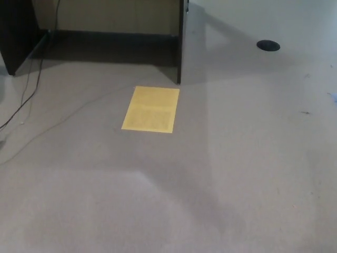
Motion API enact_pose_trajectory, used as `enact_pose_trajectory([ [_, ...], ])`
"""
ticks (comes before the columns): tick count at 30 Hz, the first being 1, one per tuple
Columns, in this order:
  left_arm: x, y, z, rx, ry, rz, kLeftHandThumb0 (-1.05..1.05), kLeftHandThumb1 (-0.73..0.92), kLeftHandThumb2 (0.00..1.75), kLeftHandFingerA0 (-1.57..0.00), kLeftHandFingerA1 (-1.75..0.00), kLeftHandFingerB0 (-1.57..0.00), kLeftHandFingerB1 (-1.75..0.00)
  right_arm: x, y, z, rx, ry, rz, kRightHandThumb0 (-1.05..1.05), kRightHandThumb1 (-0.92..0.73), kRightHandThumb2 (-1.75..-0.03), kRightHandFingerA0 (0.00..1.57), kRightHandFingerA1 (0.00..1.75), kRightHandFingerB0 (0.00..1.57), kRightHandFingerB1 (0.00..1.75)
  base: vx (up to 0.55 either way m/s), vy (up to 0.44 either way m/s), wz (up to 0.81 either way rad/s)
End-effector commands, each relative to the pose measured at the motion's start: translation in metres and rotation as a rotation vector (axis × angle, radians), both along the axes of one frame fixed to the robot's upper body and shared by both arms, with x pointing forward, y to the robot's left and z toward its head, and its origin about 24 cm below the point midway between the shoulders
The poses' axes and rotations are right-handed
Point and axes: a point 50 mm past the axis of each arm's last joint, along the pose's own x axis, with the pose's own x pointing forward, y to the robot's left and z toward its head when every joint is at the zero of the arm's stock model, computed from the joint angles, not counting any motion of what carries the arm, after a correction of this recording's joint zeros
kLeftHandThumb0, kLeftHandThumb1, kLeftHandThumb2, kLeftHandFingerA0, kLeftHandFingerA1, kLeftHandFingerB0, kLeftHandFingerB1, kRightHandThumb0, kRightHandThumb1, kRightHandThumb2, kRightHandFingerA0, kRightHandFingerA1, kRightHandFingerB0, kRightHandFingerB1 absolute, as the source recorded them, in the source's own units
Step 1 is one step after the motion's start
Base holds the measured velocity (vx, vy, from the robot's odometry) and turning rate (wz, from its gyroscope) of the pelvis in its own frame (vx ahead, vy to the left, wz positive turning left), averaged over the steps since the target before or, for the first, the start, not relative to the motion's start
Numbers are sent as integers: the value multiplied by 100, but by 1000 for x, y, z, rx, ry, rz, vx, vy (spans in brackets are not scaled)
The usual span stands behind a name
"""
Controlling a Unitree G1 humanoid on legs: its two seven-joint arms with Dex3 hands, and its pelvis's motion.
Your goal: A person is holding a toilet paper roll and the robot extends its left hand to grab the roll by inserting its thumb into the gap in the middle and brings its hand down by its side. Then it extends its arm again to hand the toilet paper roll back to the person.
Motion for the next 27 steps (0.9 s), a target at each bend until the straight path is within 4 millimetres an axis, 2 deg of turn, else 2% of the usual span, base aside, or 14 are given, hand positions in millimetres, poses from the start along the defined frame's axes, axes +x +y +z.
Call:
enact_pose_trajectory([
  [1,1,6,9,16,-73,-26,-27,44,53,-42,-39,-32,-32,1,-6,5,-46,-52,40,-27,-59,-57,50,45,63,46,0,0,0],
  [7,2,5,10,-29,-119,-1,-29,44,53,-43,-39,-32,-31,1,-6,5,-27,-49,20,-30,-62,-58,55,53,57,43,0,0,0],
  [9,3,5,11,-37,-140,1,-30,43,53,-39,-38,-30,-31,2,-6,4,-18,-43,10,-31,-63,-59,48,44,53,41,0,0,0],
  [12,-4,6,9,-43,-128,1,-30,43,53,-36,-38,-29,-31,-5,-6,1,15,-40,-24,-30,-63,-58,55,48,49,41,0,0,0],
  [14,-7,5,7,-42,-121,-2,-38,38,61,-28,-42,-25,-36,-9,-7,-1,7,-33,-28,-31,-63,-58,63,55,46,40,0,0,0],
  [17,-12,4,6,-49,-121,-8,-40,38,61,-26,-41,-23,-35,-14,-9,-4,-5,-10,-25,-38,-64,-59,62,50,42,37,0,0,0],
  [18,-11,3,7,-48,-129,-13,-39,38,61,-25,-40,-23,-35,-16,-8,-4,3,-15,-31,-46,-53,-82,57,61,34,49,0,0,0],
  [20,-13,0,7,-48,-142,-19,-40,38,61,-26,-40,-23,-35,-22,-8,-7,16,-9,-45,-52,-55,-83,59,60,28,45,0,0,0],
  [21,-16,0,7,-51,-145,-23,-39,38,61,-25,-40,-22,-35,-26,-8,-9,18,-3,-47,-49,-64,-60,64,49,30,32,0,0,0],
  [23,-30,0,5,-72,-131,-21,-36,39,59,-24,-39,-22,-34,-43,-7,-16,26,23,-49,-50,-65,-61,64,49,28,31,0,0,0],
  [25,-23,-3,7,-81,-162,-22,-39,38,60,-25,-39,-23,-35,-41,-8,-15,40,15,-66,-52,-66,-61,64,47,26,31,0,0,0],
  [26,-15,-5,12,-99,-195,-31,-18,30,85,-12,-53,-12,-52,-39,-8,-15,39,16,-65,-54,-67,-62,64,48,25,31,0,0,0],
  [27,-7,-8,17,-122,-232,-42,-18,30,85,-12,-53,-12,-52,-38,-8,-14,35,17,-58,-54,-67,-62,64,48,25,31,0,0,0],
])
